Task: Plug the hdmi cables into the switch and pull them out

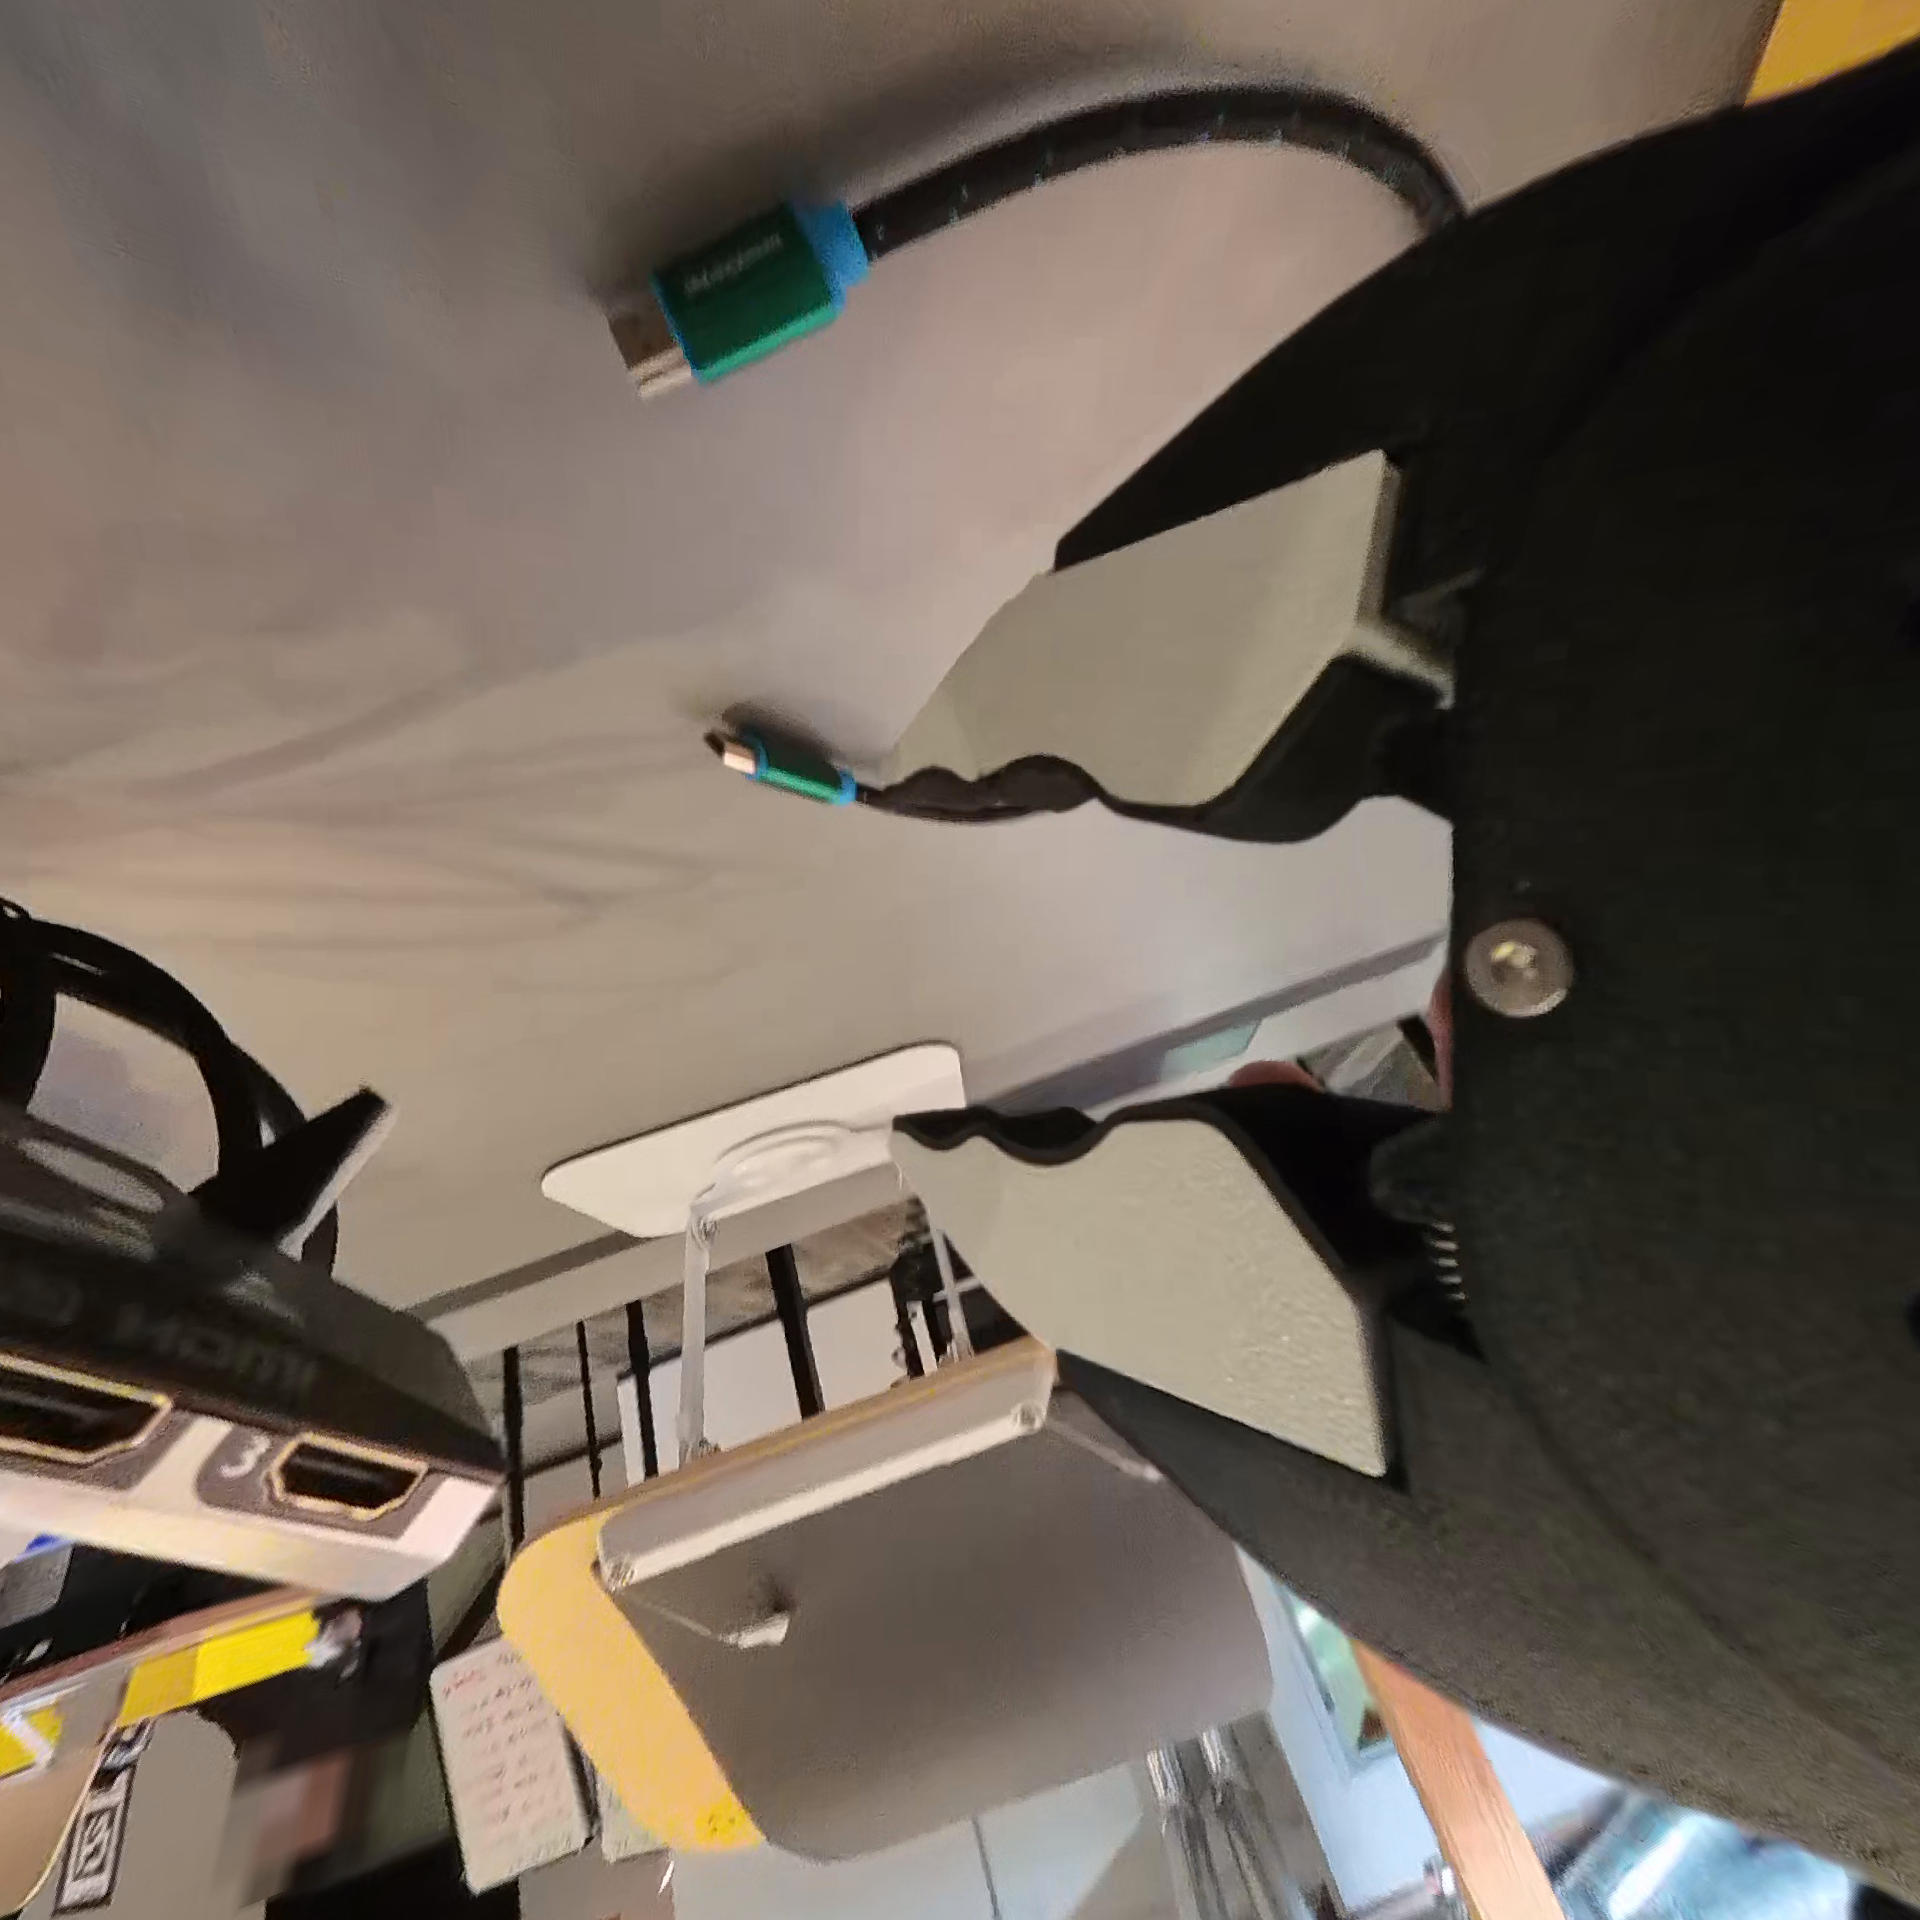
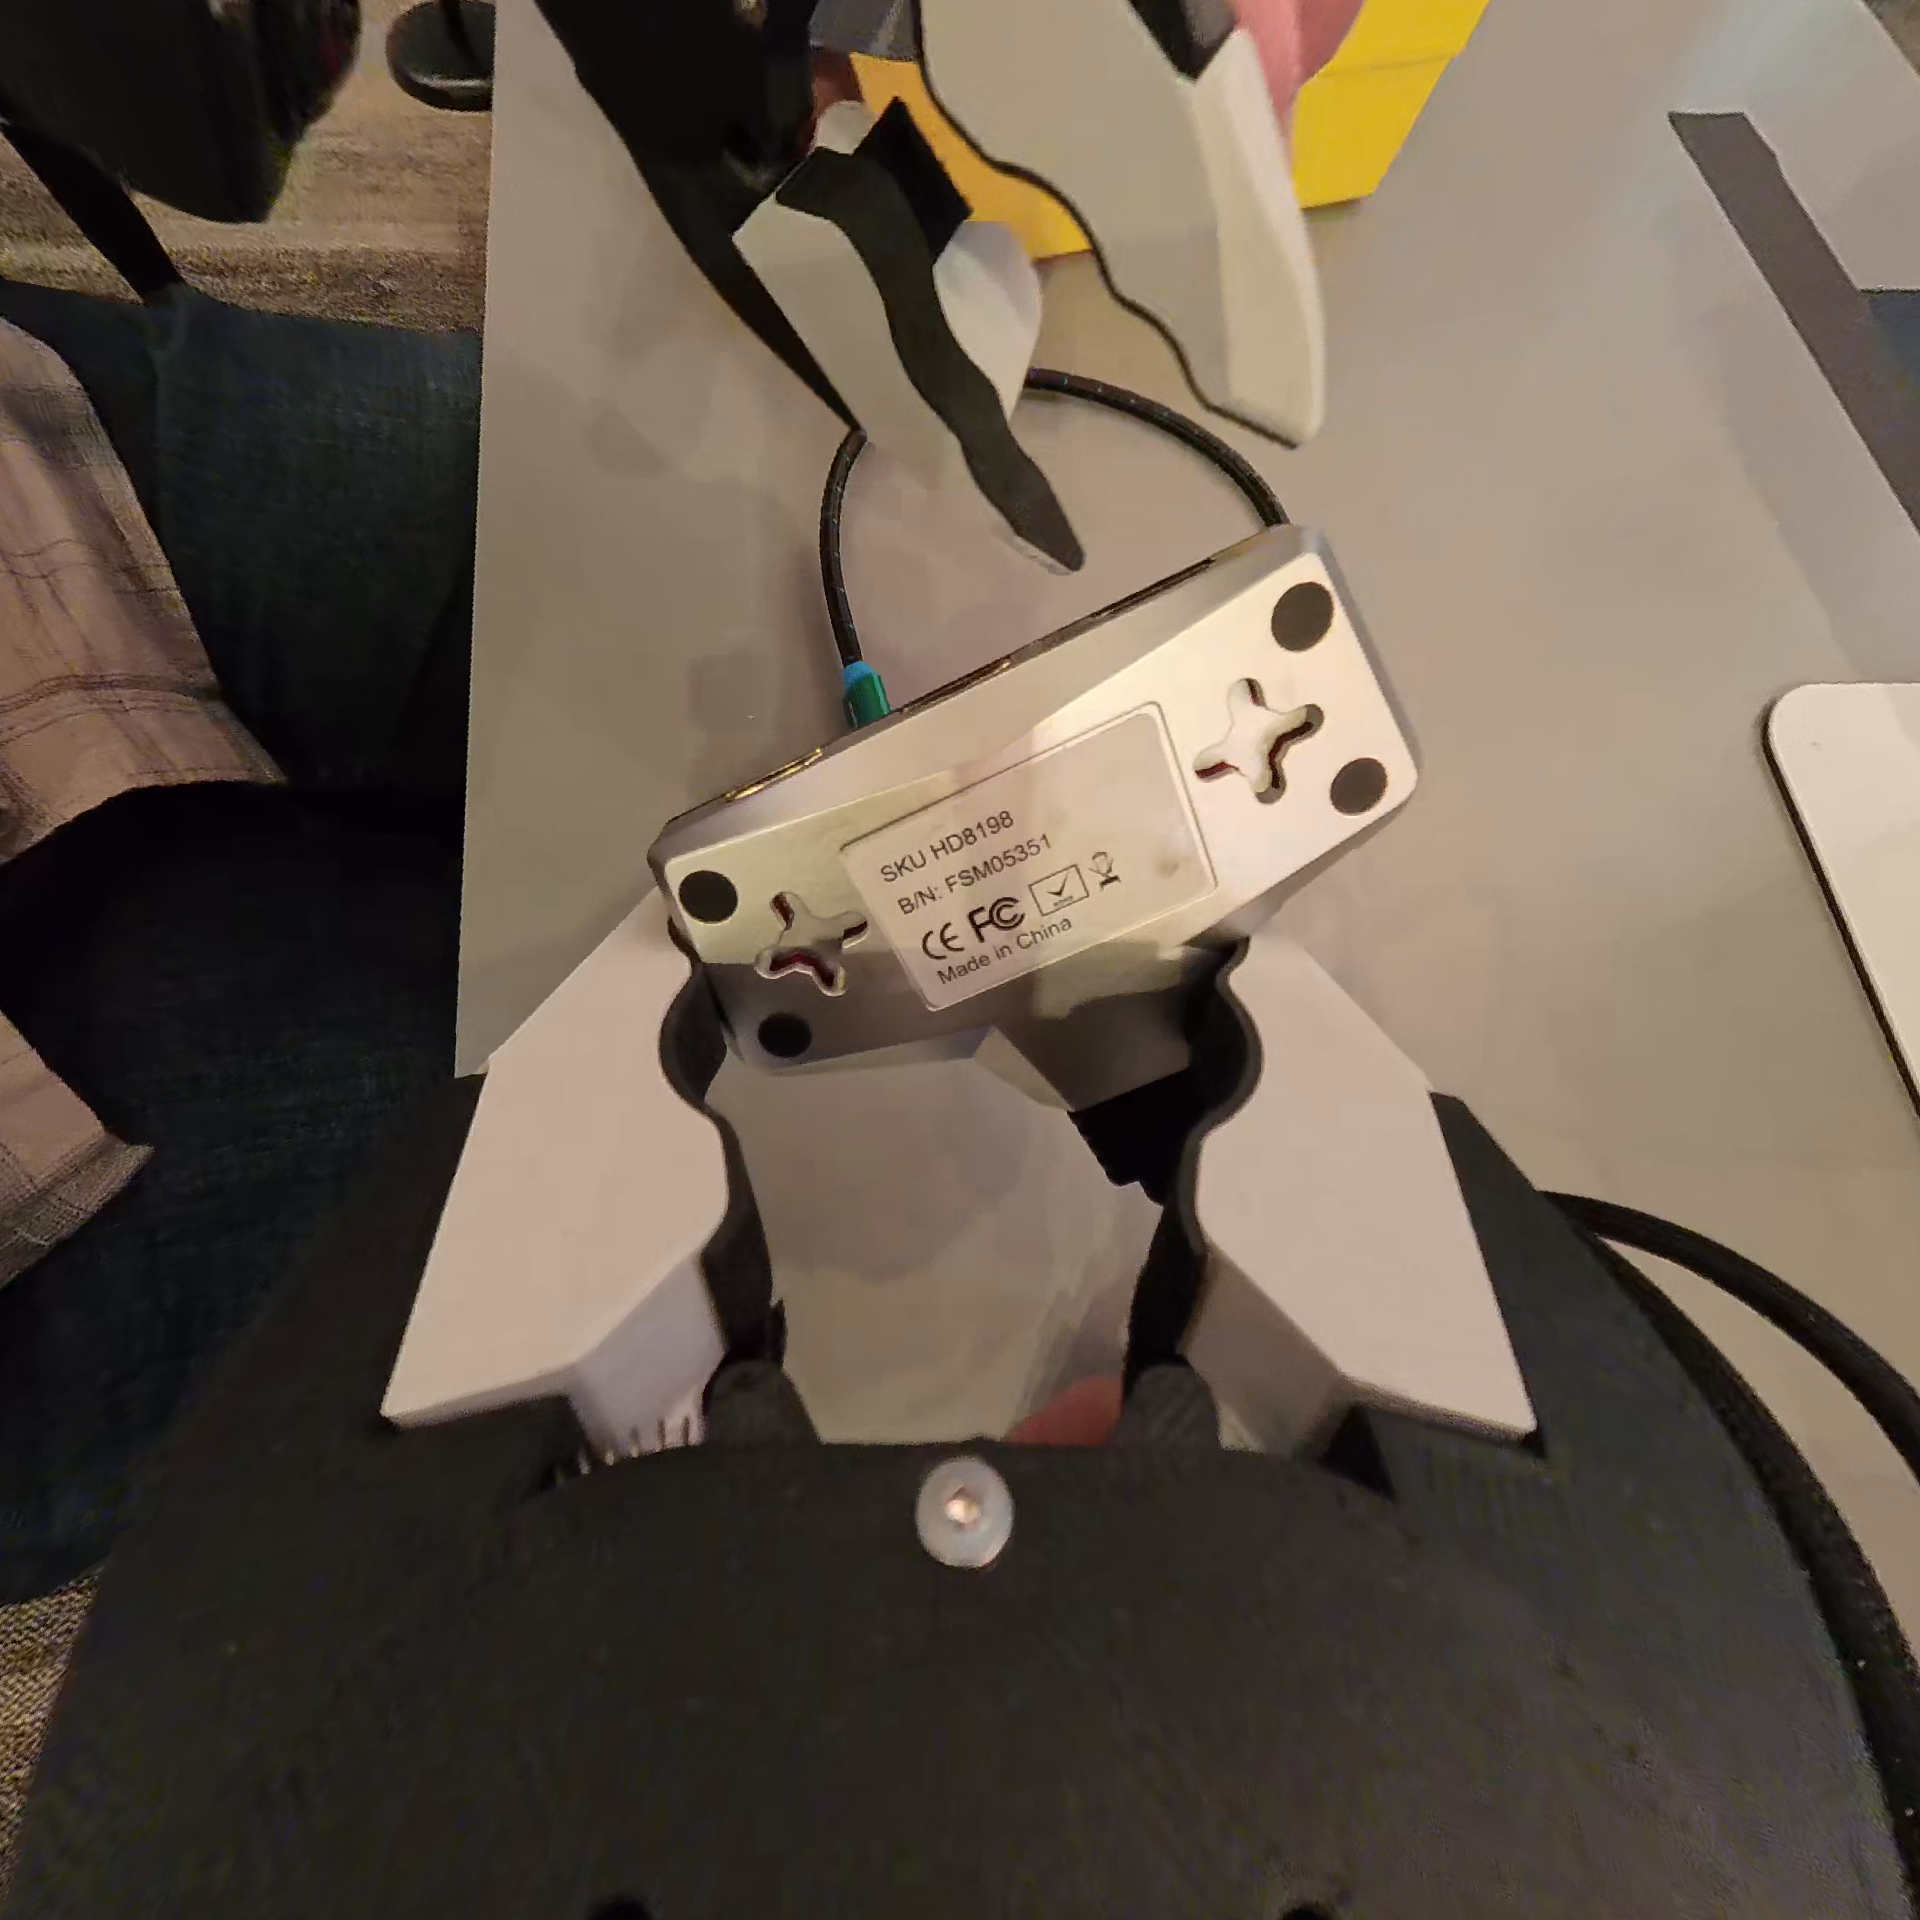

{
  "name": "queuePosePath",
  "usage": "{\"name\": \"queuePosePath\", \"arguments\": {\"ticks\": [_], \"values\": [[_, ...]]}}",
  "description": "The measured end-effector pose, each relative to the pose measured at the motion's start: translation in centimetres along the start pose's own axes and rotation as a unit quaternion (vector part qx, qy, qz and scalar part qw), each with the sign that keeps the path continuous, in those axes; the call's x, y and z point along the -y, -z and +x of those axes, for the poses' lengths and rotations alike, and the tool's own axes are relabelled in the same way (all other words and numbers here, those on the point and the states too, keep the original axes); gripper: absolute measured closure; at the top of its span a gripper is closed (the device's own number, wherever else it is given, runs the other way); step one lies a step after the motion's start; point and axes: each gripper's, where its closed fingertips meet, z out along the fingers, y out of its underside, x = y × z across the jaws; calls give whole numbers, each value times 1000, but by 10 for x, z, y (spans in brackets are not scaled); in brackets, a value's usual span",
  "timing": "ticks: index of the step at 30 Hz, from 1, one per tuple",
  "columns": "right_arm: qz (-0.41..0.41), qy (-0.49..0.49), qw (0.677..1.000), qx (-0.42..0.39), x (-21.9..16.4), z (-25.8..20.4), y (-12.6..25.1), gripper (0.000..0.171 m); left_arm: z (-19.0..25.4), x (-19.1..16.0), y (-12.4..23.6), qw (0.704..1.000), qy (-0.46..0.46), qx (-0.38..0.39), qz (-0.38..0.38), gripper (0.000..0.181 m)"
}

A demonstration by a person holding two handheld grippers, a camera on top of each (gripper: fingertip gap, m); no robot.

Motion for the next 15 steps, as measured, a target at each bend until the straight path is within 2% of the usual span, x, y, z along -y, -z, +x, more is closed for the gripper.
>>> {"name": "queuePosePath", "arguments": {"ticks": [5,10,15], "values": [[0,-5,1000,0,-5,2,1,79,32,1,3,995,79,-66,6,130],[0,-7,1000,5,-6,0,-2,79,43,-14,-12,996,63,-55,-38,134],[4,-9,1000,5,-6,0,-1,79,37,-13,-24,996,68,-33,-46,136]]}}
